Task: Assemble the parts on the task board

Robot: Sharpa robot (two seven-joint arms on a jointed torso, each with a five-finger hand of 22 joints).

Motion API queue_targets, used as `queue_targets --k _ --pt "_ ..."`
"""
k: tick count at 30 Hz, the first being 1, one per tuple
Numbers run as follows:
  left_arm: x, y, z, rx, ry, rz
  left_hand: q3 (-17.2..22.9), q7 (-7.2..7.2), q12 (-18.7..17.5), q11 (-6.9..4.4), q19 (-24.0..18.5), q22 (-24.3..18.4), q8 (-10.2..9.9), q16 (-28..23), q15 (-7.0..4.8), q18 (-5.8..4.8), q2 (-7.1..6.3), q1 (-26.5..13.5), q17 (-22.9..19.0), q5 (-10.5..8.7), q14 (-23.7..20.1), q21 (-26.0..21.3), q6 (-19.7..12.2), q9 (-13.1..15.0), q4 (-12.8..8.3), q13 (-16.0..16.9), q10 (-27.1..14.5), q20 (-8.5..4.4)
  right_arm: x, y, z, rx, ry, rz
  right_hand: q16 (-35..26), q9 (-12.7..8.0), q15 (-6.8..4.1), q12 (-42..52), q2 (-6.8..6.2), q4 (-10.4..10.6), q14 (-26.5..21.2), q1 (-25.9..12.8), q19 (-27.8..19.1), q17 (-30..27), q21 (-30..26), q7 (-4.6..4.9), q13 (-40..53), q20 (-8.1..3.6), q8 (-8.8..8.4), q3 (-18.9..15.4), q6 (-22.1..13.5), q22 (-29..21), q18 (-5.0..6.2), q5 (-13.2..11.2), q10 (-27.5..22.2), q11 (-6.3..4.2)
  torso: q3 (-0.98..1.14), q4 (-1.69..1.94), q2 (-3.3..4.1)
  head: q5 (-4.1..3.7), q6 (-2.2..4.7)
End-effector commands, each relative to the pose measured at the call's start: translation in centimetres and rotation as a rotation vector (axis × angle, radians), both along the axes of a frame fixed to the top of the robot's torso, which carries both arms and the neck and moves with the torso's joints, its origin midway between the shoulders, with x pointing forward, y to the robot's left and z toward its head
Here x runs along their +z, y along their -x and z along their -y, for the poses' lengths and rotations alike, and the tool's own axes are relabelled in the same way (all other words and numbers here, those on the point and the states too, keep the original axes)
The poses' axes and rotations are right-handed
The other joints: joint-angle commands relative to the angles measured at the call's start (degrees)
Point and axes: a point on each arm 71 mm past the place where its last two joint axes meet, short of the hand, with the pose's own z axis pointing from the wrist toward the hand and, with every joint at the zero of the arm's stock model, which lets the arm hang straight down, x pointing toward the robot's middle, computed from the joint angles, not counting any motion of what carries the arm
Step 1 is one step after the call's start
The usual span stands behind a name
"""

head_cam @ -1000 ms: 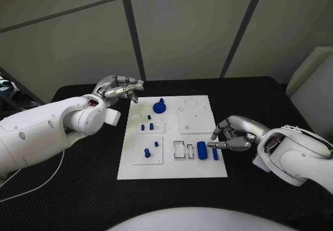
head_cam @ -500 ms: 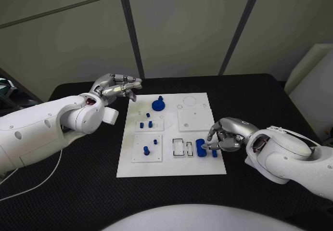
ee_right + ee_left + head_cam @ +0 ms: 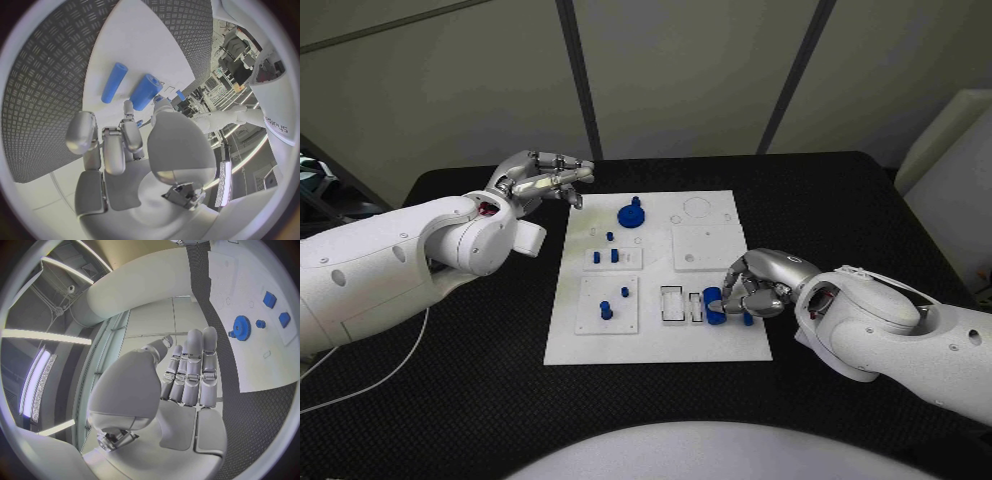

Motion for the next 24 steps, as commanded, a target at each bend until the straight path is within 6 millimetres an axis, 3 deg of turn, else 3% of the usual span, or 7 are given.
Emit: queue_targets --k 1,13,17,24 --pt "0.1 0.0 0.0 -0.005 0.006 0.005 -0.40 0.13 0.19 0.04 0.19 -0.05 0.34 -0.27 0.01 -1.02 0.11 -0.31 -0.09 -0.14 -0.46 -0.39 -0.33 -0.03 0.10 -0.05 -0.34 0.24 -0.5 0.0 0.0 -0.002 0.033 -0.022 0.27 0.11 -0.16 0.08 0.40 -0.03 4.32 -0.30 0.41 5.39 0.19 -0.22 -0.01 -0.05 0.37 -0.28 -0.33 -0.01 -1.11 0.18 0.10 -0.24 0.03 -0.11 0.02 0.05 -0.08" --pt "0.1 0.0 0.0 -0.008 0.006 0.001 -0.40 0.13 0.19 0.04 0.19 -0.05 0.34 -0.27 0.01 -1.02 0.11 -0.31 -0.09 -0.14 -0.46 -0.39 -0.33 -0.03 0.10 -0.05 -0.34 0.24 -1.8 -0.2 -0.6 0.009 0.105 -0.030 0.42 0.48 -0.21 0.08 0.95 -0.16 4.37 -0.04 0.51 5.76 0.37 -0.34 0.10 -0.09 0.96 -0.42 -0.36 0.27 -1.16 0.66 0.05 -0.33 0.03 0.06 -0.05 0.03 -0.31" --pt "0.0 0.0 0.0 -0.007 0.006 -0.001 -0.40 0.13 0.19 0.04 0.19 -0.05 0.34 -0.27 0.01 -1.02 0.11 -0.31 -0.09 -0.14 -0.46 -0.39 -0.33 -0.03 0.10 -0.05 -0.34 0.24 -2.0 -0.1 -0.8 0.012 0.107 -0.030 0.50 0.70 -0.28 0.19 1.17 -0.21 4.40 0.46 0.53 5.96 0.43 -0.47 0.28 -0.13 1.36 -0.44 -0.21 0.35 -1.17 0.76 0.12 -0.43 0.02 -0.04 0.01 0.14 -0.33" --pt "0.0 0.0 -0.1 -0.007 0.005 -0.002 -0.40 0.13 0.19 0.04 0.19 -0.05 0.34 -0.27 0.01 -1.02 0.11 -0.31 -0.09 -0.14 -0.46 -0.39 -0.33 -0.03 0.10 -0.05 -0.34 0.24 -1.4 0.0 -0.7 -0.014 0.072 0.019 0.80 1.29 -0.59 0.72 3.50 -0.41 4.52 3.12 0.96 6.69 1.00 -0.84 1.04 -0.39 2.40 0.32 0.13 1.15 -1.32 2.51 0.63 -0.79 0.05 -0.25 0.00 0.34 -0.32"
